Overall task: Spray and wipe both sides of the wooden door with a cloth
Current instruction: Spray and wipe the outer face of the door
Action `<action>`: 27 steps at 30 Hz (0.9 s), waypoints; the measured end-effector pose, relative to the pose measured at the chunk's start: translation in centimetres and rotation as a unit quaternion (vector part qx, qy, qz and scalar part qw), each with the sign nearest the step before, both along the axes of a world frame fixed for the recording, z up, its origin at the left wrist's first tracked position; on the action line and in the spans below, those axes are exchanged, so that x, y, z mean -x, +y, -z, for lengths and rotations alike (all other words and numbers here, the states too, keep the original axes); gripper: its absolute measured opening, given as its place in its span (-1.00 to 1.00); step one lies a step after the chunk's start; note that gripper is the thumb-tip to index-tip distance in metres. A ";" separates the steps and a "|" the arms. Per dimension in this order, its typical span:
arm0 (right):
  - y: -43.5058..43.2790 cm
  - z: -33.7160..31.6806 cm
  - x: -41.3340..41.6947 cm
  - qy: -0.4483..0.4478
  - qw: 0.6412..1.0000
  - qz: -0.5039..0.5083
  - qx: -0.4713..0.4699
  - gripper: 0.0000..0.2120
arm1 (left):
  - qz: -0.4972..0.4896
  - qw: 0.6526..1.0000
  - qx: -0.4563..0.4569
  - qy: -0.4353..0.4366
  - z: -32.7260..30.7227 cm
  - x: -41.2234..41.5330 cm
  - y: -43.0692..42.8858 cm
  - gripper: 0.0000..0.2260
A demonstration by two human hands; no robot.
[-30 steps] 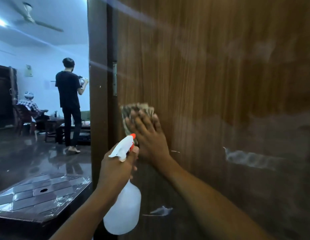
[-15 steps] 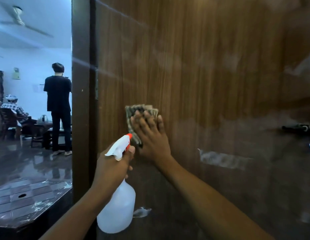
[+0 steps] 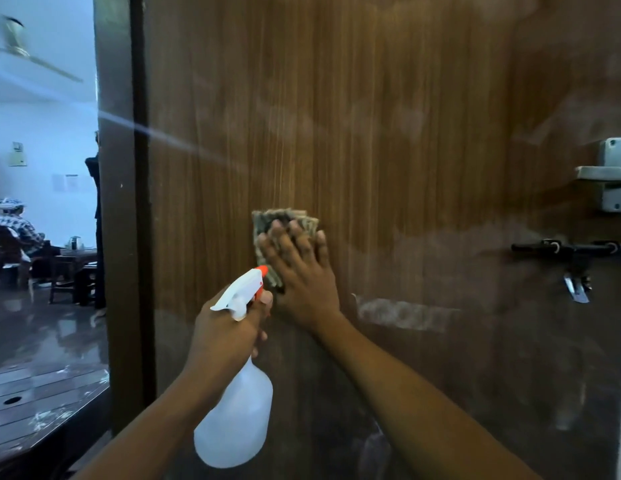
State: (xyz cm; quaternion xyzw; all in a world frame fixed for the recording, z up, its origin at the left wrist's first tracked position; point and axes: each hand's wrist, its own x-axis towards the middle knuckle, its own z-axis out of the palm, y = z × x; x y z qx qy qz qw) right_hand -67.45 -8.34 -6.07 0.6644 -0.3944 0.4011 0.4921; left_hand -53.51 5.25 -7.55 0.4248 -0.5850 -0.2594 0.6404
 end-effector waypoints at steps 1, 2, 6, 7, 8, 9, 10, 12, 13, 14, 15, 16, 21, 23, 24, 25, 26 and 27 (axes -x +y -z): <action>0.0 1.3 0.4 0.034 0.999 -0.009 -0.004 -0.40 | 0.003 1.000 0.004 -0.005 0.0 0.5 0.1 -0.66; 0.2 2.9 1.1 0.056 0.998 -0.013 -0.008 -0.41 | 0.007 1.000 0.005 -0.010 0.1 1.1 0.1 -0.66; 1.5 7.2 7.2 0.033 0.999 0.031 0.011 -0.36 | 0.029 1.000 -0.006 0.003 0.6 2.4 -0.2 -0.73; 1.7 7.1 9.0 0.002 0.999 0.050 0.022 -0.35 | 0.036 0.999 -0.009 0.003 0.9 2.7 -0.5 -0.78; 2.0 6.4 10.4 -0.038 0.997 0.064 0.033 -0.37 | 0.045 0.999 -0.012 0.009 1.1 3.1 -0.7 -0.84; 2.2 5.2 11.2 -0.083 0.993 0.072 0.042 -0.40 | 0.054 0.998 -0.017 0.020 1.1 3.3 -1.0 -0.88; 2.2 3.7 11.3 -0.126 0.988 0.074 0.048 -0.42 | 0.059 0.998 -0.023 0.026 1.1 3.7 -1.2 -0.89; 2.0 0.9 9.9 -0.171 0.982 0.061 0.051 -0.43 | 0.048 0.999 -0.019 0.014 0.9 4.3 -1.7 -0.78; 1.7 0.0 9.0 -0.164 0.984 0.052 0.043 -0.43 | 0.042 0.999 -0.012 0.001 0.8 4.6 -1.8 -0.72; 1.4 0.0 8.3 -0.141 0.988 0.045 0.037 -0.42 | 0.040 0.999 -0.001 -0.013 0.6 4.8 -2.0 -0.69; 1.2 0.6 8.1 -0.106 0.993 0.044 0.032 -0.42 | 0.042 0.999 0.012 -0.027 0.4 5.2 -2.1 -0.67; 1.2 1.9 8.5 -0.063 0.997 0.044 0.028 -0.42 | 0.044 0.998 0.024 -0.040 0.3 5.5 -2.1 -0.66; 3.2 7.9 15.6 -0.001 0.996 0.090 0.027 -0.39 | 0.037 0.999 0.021 -0.034 0.3 6.5 -2.5 -0.60; 3.6 6.8 18.0 -0.083 0.986 0.143 0.028 -0.36 | 0.043 0.999 0.004 -0.023 0.4 6.9 -2.7 -0.59; 3.7 5.6 18.3 -0.139 0.978 0.152 0.031 -0.37 | 0.047 0.999 -0.006 -0.015 0.4 7.0 -2.8 -0.60; 3.7 4.1 18.0 -0.183 0.971 0.148 0.035 -0.39 | 0.052 0.999 -0.014 -0.006 0.3 7.2 -2.9 -0.61; 3.5 2.7 17.2 -0.204 0.968 0.139 0.041 -0.39 | 0.056 0.998 -0.017 -0.001 0.1 7.2 -3.0 -0.61; 3.4 1.4 16.2 -0.209 0.968 0.131 0.041 -0.40 | 0.062 0.998 -0.014 -0.001 0.0 7.4 -3.1 -0.62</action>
